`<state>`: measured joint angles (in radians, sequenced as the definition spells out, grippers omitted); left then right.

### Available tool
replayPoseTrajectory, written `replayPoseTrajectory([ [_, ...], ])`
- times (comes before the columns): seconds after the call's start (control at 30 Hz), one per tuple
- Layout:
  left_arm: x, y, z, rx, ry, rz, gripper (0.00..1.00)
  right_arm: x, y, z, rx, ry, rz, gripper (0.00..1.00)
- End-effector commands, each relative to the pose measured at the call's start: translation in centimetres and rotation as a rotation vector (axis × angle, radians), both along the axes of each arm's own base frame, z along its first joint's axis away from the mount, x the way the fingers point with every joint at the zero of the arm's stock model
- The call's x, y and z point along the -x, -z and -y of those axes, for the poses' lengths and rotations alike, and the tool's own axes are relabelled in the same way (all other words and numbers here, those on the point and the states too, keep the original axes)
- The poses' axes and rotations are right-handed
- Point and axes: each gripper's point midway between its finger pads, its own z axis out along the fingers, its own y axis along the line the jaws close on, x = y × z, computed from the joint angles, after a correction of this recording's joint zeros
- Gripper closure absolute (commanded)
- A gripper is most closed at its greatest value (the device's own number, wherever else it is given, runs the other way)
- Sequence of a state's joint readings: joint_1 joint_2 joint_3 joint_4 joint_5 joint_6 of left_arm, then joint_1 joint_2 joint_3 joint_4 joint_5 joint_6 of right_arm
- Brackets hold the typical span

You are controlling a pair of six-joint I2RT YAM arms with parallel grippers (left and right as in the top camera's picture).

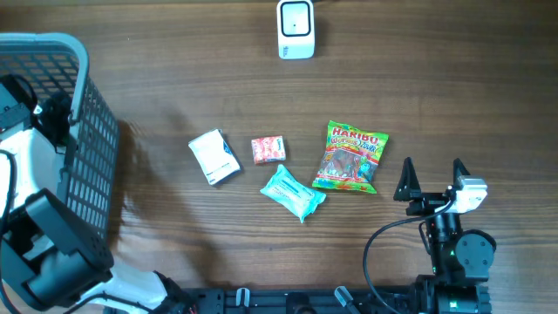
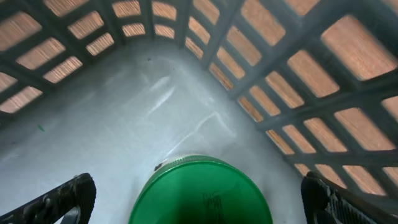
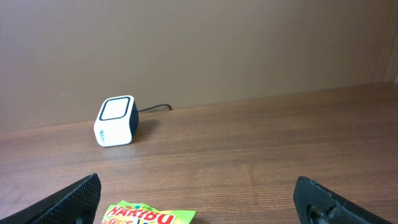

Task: Scan the item barcode
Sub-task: 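Lower the left gripper onto the Knorr container and grasp it, then carry the Knorr container with the left gripper and set it on the table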

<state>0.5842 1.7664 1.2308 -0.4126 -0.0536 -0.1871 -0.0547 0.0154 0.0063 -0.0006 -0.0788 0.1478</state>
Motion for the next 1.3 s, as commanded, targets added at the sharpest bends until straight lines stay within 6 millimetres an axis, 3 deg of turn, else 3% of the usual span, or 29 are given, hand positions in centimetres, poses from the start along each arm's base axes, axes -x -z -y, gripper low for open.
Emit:
replayPoseTrajectory([
  [0.0, -0.4, 2.9, 0.2, 0.040, 0.031, -0.053, 0.00, 0.0, -0.2, -0.2, 0.011, -0.012, 0.008, 0.00],
  [0.13, -0.5, 5.3, 0.3, 0.072, 0.036, -0.084, 0.00, 0.0, -0.2, -0.2, 0.011, -0.012, 0.009, 0.00],
  [0.27, -0.8, 5.7, 0.1, 0.068, 0.036, -0.079, 0.04, 0.0, -0.2, -0.2, 0.011, -0.012, 0.009, 0.00],
  [0.4, -0.8, 5.5, -0.1, 0.061, 0.032, -0.076, 0.46, 0.0, -0.2, -0.2, 0.011, -0.012, 0.008, 0.00],
  [0.53, -0.7, 5.0, -0.4, 0.040, 0.021, -0.075, 0.47, 0.0, -0.2, -0.2, 0.011, -0.012, 0.008, 0.00],
  [0.63, -0.8, 3.4, -0.6, 0.017, 0.018, -0.049, 0.44, 0.0, -0.2, -0.2, 0.011, -0.012, 0.009, 0.00],
  [0.73, -0.9, -0.1, -0.7, -0.025, 0.017, 0.013, 0.42, 0.0, -0.2, -0.2, 0.011, -0.012, 0.009, 0.00],
  [0.87, -0.2, -7.4, -0.2, -0.107, 0.014, 0.139, 0.41, 0.0, -0.2, -0.2, 0.011, -0.012, 0.009, 0.00],
  [1.0, 2.1, -15.4, 1.5, -0.132, -0.057, 0.320, 0.41, 0.0, -0.2, -0.2, 0.011, -0.012, 0.009, 0.00],
  [1.1, 3.4, -20.8, 5.3, -0.066, 0.008, 0.494, 0.41, 0.0, -0.2, -0.2, 0.011, -0.012, 0.009, 0.00],
  [1.17, 3.8, -24.5, 10.0, 0.048, 0.146, 0.638, 0.40, 0.0, -0.2, -0.2, 0.011, -0.012, 0.009, 0.00],
  [1.27, 4.4, -27.1, 15.7, 0.189, 0.310, 0.732, 0.40, 0.0, -0.2, -0.2, 0.011, -0.012, 0.009, 0.00],
])
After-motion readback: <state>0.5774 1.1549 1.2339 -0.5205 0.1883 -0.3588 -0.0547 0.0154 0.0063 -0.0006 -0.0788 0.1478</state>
